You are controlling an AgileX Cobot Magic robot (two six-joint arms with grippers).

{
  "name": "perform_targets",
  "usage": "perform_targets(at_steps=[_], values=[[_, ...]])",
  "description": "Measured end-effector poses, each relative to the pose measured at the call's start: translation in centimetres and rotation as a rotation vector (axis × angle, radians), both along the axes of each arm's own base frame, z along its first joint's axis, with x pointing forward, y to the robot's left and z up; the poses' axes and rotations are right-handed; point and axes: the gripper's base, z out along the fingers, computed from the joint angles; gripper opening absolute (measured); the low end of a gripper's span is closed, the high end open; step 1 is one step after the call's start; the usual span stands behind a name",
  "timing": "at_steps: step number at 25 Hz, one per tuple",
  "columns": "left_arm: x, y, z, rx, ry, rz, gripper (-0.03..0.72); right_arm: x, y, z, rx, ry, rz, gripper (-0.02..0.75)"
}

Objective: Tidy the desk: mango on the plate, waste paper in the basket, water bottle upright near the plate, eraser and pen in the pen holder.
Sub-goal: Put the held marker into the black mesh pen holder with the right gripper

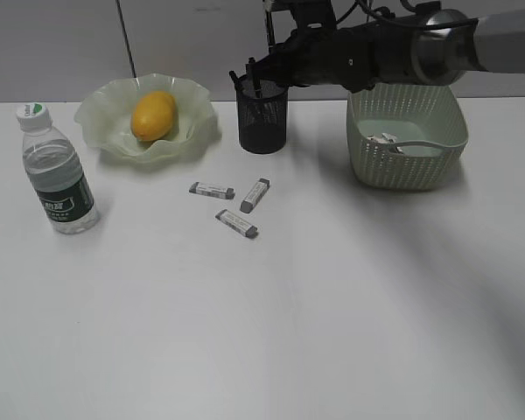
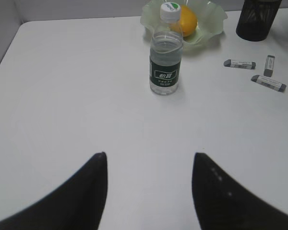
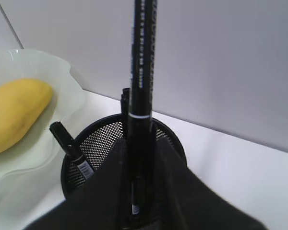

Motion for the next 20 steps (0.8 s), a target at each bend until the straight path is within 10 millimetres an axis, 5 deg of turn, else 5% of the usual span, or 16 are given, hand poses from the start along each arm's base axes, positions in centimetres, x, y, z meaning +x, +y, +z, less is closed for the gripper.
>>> perform_targets(at_steps=[20], values=[[0.0, 0.0, 0.0, 0.0, 0.0, 0.0, 0.428, -0.4, 1.2, -2.6, -0.031, 0.024, 0.034, 0.15]])
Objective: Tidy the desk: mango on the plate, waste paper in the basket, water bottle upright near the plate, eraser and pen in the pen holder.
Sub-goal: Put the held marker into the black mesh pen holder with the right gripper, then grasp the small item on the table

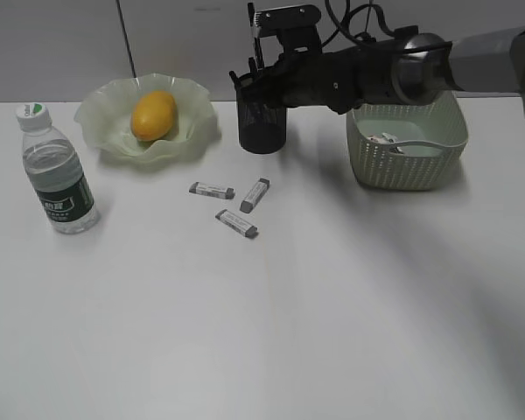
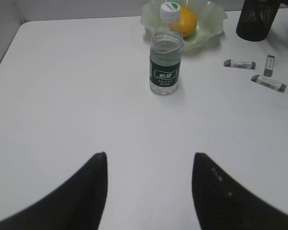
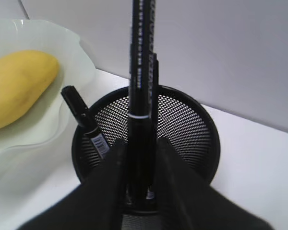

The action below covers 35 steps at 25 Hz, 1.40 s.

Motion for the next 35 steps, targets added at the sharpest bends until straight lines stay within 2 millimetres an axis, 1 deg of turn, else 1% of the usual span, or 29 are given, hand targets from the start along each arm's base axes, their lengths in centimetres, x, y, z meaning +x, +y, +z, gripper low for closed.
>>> perform_targets(at_steps=[1, 5, 8, 10, 13, 16, 19, 24, 28, 32, 35], values=[[0.0, 0.0, 0.0, 0.0, 0.0, 0.0, 0.428, 0.0, 0.0, 0.0, -0.009, -0.007, 0.006, 0.172], [0.0, 0.0, 0.0, 0.0, 0.0, 0.0, 0.428, 0.0, 0.0, 0.0, -0.019, -0.013, 0.014, 0.358], [0.0, 0.0, 0.0, 0.0, 0.0, 0.0, 0.428, 0.0, 0.0, 0.0, -0.023, -0.01, 0.014, 0.405], [0.0, 0.0, 0.0, 0.0, 0.0, 0.0, 0.428, -0.1, 0.0, 0.3, -0.03, -0.004, 0.015, 0.415], [0.0, 0.0, 0.0, 0.0, 0.0, 0.0, 0.428, -0.3, -0.2, 1.2, -0.04, 0.01, 0.012, 0.419], [0.0, 0.0, 0.0, 0.0, 0.0, 0.0, 0.428, -0.5, -0.3, 3.0, -0.038, 0.007, 0.007, 0.419], [0.0, 0.0, 0.0, 0.0, 0.0, 0.0, 0.428, -1.0, -0.7, 5.4, -0.043, 0.012, 0.002, 0.419], [0.0, 0.0, 0.0, 0.0, 0.0, 0.0, 0.428, -2.5, -1.6, 9.9, -0.07, 0.052, -0.011, 0.419], [0.0, 0.0, 0.0, 0.0, 0.0, 0.0, 0.428, -4.1, -2.6, 12.4, -0.121, 0.143, -0.027, 0.419], [0.0, 0.0, 0.0, 0.0, 0.0, 0.0, 0.428, -5.8, -3.6, 14.2, -0.18, 0.238, -0.038, 0.419], [0.0, 0.0, 0.0, 0.0, 0.0, 0.0, 0.428, -6.9, -4.3, 14.7, -0.244, 0.319, -0.034, 0.419]])
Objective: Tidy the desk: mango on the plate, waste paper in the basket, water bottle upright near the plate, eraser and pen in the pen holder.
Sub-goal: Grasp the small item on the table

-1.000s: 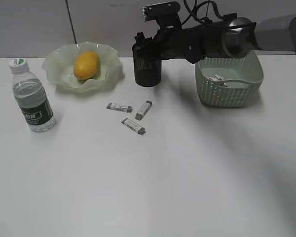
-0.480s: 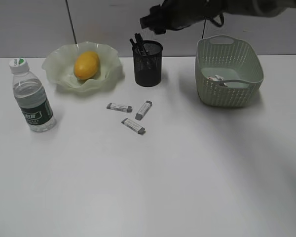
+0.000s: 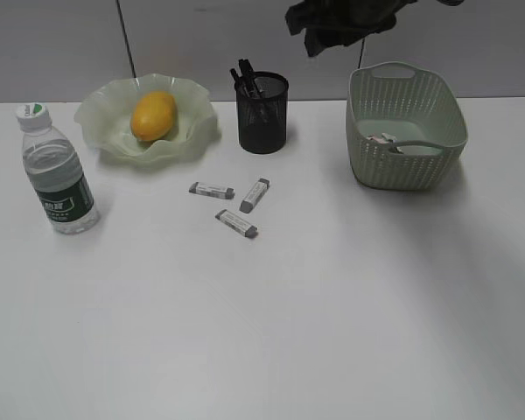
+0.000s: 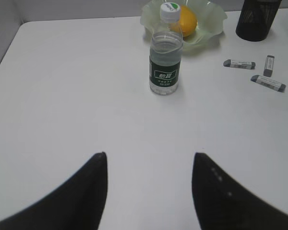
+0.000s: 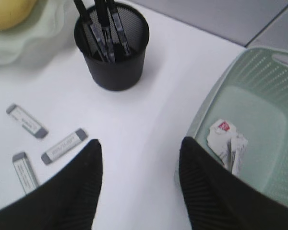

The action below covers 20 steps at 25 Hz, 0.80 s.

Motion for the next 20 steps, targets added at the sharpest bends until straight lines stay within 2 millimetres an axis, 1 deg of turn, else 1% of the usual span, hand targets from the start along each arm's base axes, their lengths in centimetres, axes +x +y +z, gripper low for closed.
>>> perform_targets(at_steps=[4, 13, 17, 20], values=[[0.0, 0.0, 0.0, 0.0, 0.0, 0.0, 0.428, -1.2, -0.6, 0.1, -0.074, 0.101, 0.03, 0.419], [0.0, 0.0, 0.0, 0.0, 0.0, 0.0, 0.428, -3.8, -1.3, -0.5, -0.176, 0.371, 0.11, 0.419], [0.0, 0.0, 0.0, 0.0, 0.0, 0.0, 0.428, -4.0, -1.5, -0.6, -0.188, 0.403, 0.123, 0.419], [0.0, 0.0, 0.0, 0.0, 0.0, 0.0, 0.428, -3.7, -2.2, -0.5, -0.174, 0.407, 0.111, 0.419]])
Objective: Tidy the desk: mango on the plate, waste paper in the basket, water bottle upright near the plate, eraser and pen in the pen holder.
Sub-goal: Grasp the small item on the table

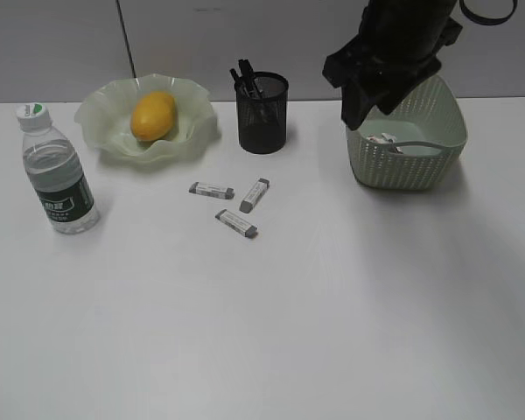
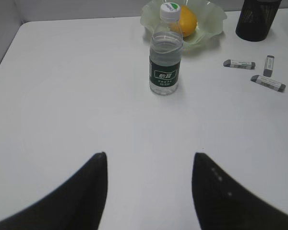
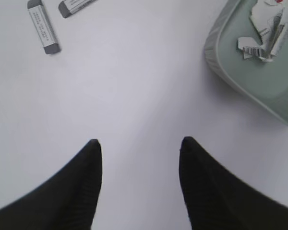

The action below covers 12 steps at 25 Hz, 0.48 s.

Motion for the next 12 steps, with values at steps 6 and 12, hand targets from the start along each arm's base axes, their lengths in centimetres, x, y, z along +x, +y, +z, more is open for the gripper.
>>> perform_targets(at_steps=[6, 12], values=[[0.0, 0.0, 0.0, 0.0, 0.0, 0.0, 0.428, 0.8, -3.5, 1.6, 0.03, -0.027, -0.091, 0.419], [0.0, 0.0, 0.0, 0.0, 0.0, 0.0, 0.428, 0.4, -10.1, 2.1, 0.046, -0.006, -0.252, 0.419]])
